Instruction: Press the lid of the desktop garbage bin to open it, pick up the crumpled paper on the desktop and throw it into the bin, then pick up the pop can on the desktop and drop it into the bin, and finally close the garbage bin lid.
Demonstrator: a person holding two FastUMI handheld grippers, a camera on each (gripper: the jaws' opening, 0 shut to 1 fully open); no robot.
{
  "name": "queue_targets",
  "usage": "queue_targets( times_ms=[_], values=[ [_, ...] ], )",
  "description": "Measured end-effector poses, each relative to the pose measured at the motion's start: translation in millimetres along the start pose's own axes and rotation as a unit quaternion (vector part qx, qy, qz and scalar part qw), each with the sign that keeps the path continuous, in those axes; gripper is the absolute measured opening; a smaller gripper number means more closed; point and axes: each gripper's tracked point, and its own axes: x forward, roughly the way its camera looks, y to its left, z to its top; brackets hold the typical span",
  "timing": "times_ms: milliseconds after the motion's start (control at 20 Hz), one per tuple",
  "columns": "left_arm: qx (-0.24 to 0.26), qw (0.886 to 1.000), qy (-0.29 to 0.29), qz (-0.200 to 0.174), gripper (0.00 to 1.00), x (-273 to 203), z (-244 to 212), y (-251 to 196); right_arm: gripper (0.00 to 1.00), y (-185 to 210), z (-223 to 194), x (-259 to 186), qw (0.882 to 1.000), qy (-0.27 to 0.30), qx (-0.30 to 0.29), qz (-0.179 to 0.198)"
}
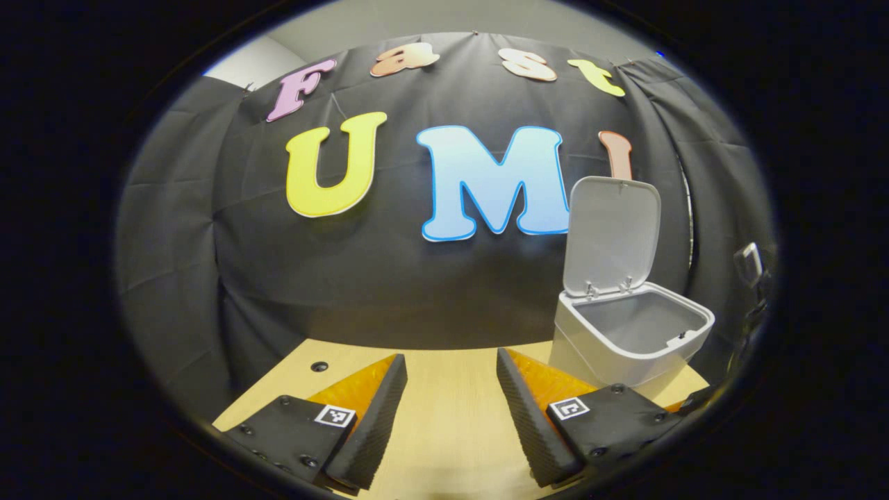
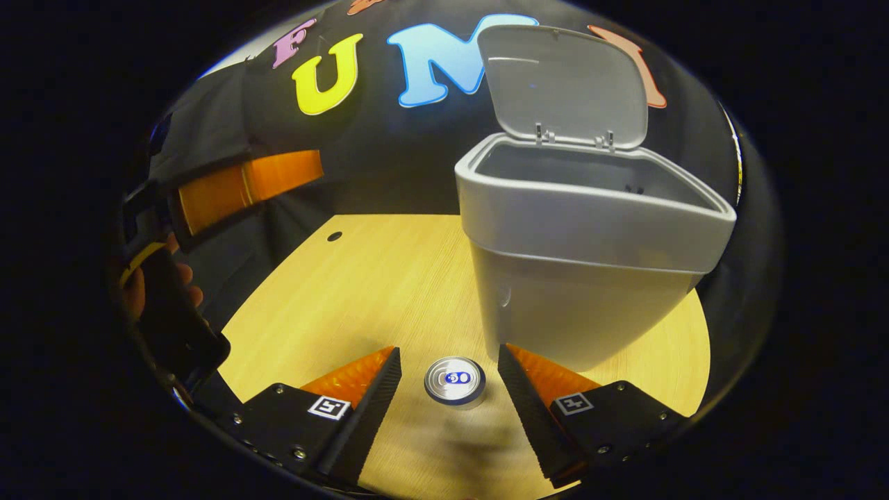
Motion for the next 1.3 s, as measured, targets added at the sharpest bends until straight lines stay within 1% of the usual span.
queue_targets(
  times_ms=[200,700,850,900,950,1000,1050,1100,1150,1200,1300],
  values=[
    [-0.003,1.000,0.005,0.008,0.86,2,-5,14,0.91,0,-13,13,1.000,0.022,-0.016,-0.015],
    [-0.010,0.999,0.020,0.024,0.86,4,-16,44,0.91,1,-36,40,0.997,0.067,-0.014,-0.028],
    [-0.013,0.999,0.024,0.026,0.86,6,-20,49,0.89,-2,-41,44,0.996,0.078,-0.021,-0.035],
    [-0.014,0.999,0.026,0.025,0.86,7,-22,49,0.86,-3,-45,47,0.996,0.084,-0.024,-0.036],
    [-0.016,0.999,0.028,0.024,0.86,8,-23,48,0.86,-2,-42,45,0.996,0.080,-0.024,-0.035],
    [-0.018,0.999,0.029,0.023,0.86,9,-24,48,0.82,-4,-43,46,0.996,0.081,-0.027,-0.036],
    [-0.020,0.999,0.030,0.022,0.86,9,-25,47,0.82,-3,-42,46,0.996,0.079,-0.030,-0.037],
    [-0.021,0.999,0.031,0.021,0.94,9,-25,47,0.82,-2,-40,45,0.996,0.077,-0.029,-0.035],
    [-0.021,0.999,0.031,0.020,0.94,9,-25,46,0.80,0,-36,44,0.997,0.072,-0.026,-0.029],
    [-0.022,0.999,0.031,0.019,0.86,9,-25,46,0.79,3,-32,41,0.997,0.065,-0.024,-0.025],
    [-0.022,0.999,0.030,0.019,0.87,10,-25,45,0.79,7,-21,36,0.998,0.049,-0.024,-0.019]
  ],
)
